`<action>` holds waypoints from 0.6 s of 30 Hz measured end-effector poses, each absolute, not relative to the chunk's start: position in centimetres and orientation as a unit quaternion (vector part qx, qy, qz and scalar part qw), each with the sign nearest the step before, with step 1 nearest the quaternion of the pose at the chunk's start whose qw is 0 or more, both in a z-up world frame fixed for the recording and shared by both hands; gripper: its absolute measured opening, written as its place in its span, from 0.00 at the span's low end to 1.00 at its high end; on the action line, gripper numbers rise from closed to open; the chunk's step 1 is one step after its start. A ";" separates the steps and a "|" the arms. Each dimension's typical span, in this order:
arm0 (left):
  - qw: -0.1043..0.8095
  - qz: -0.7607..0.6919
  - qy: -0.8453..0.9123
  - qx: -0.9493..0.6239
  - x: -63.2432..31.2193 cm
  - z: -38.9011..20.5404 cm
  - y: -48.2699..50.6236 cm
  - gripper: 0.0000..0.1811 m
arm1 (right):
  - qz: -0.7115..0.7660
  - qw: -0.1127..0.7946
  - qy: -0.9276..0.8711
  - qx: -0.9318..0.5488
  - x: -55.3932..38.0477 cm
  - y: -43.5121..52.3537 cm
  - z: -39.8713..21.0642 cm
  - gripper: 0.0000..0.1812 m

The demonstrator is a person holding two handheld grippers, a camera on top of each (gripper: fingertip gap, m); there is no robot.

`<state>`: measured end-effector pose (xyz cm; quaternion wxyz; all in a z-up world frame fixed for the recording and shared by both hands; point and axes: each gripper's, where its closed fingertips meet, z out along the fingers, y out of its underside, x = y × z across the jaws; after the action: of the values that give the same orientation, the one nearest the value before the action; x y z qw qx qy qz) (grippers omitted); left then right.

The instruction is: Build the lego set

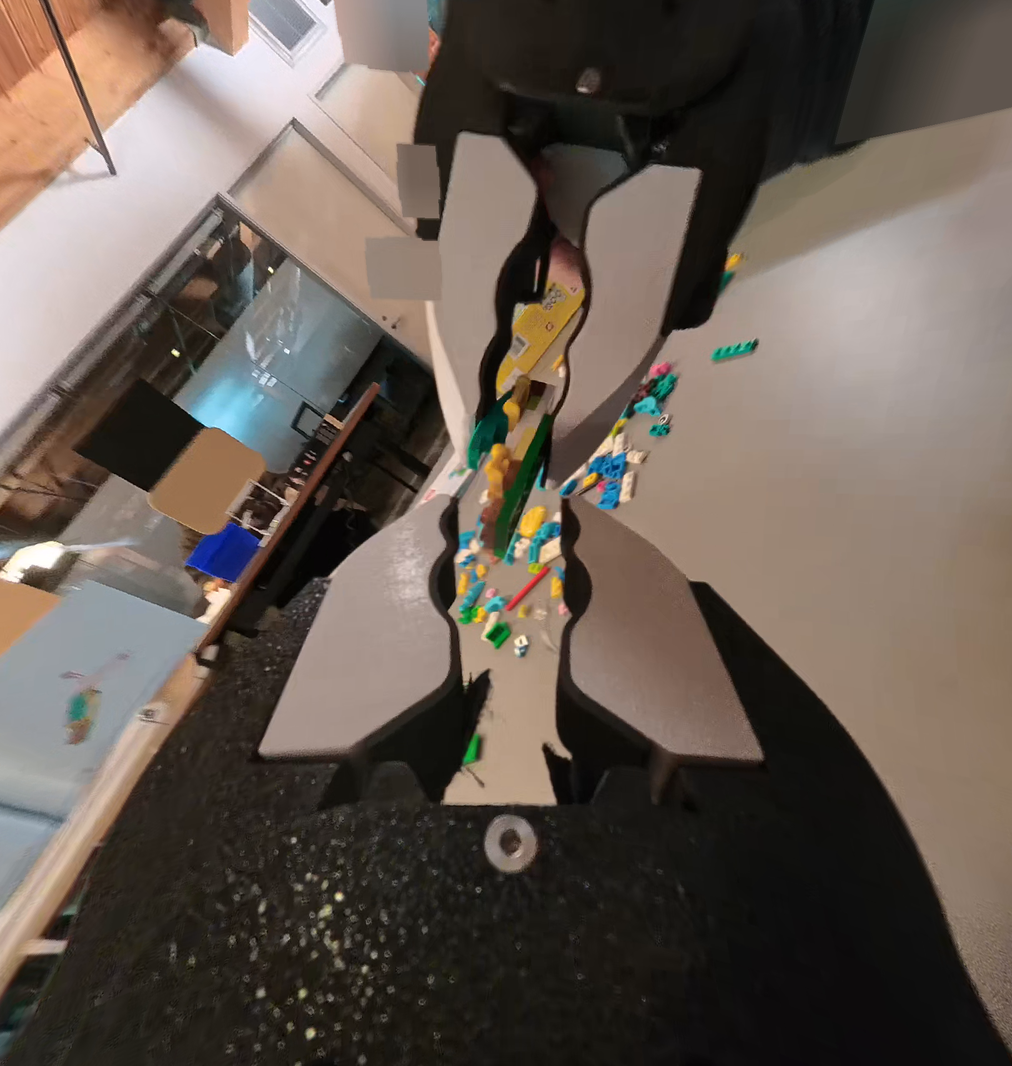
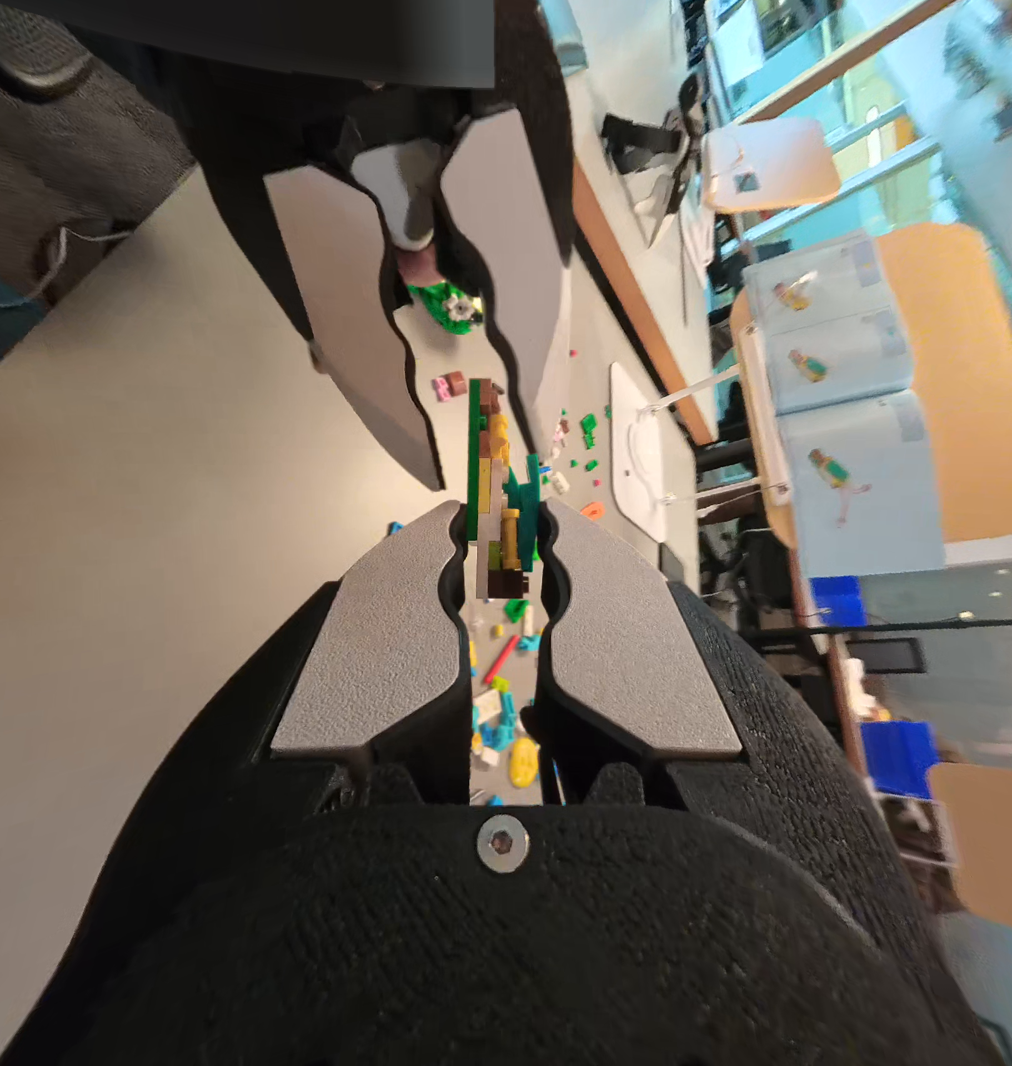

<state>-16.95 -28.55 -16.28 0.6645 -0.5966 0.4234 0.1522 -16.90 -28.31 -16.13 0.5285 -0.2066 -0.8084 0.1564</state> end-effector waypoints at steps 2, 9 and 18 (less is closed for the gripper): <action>0.667 0.097 0.404 -0.619 -16.9 -16.3 -28.5 0.22 | 0.140 0.553 -0.802 -0.180 -16.8 -28.4 -15.8 0.12; 0.654 -0.102 0.347 -0.664 -16.3 -16.0 -29.0 0.23 | 0.058 0.618 -0.779 -0.087 -16.5 -28.3 -15.2 0.11; 0.621 -0.138 0.334 -0.696 -16.5 -18.0 -28.4 0.10 | 0.015 0.632 -0.773 -0.060 -16.7 -27.6 -16.5 0.11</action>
<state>-16.54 -28.45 -17.99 0.6207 -0.6958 0.3339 -0.1384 -16.74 -27.56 -16.50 0.6319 -0.0601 -0.7725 0.0154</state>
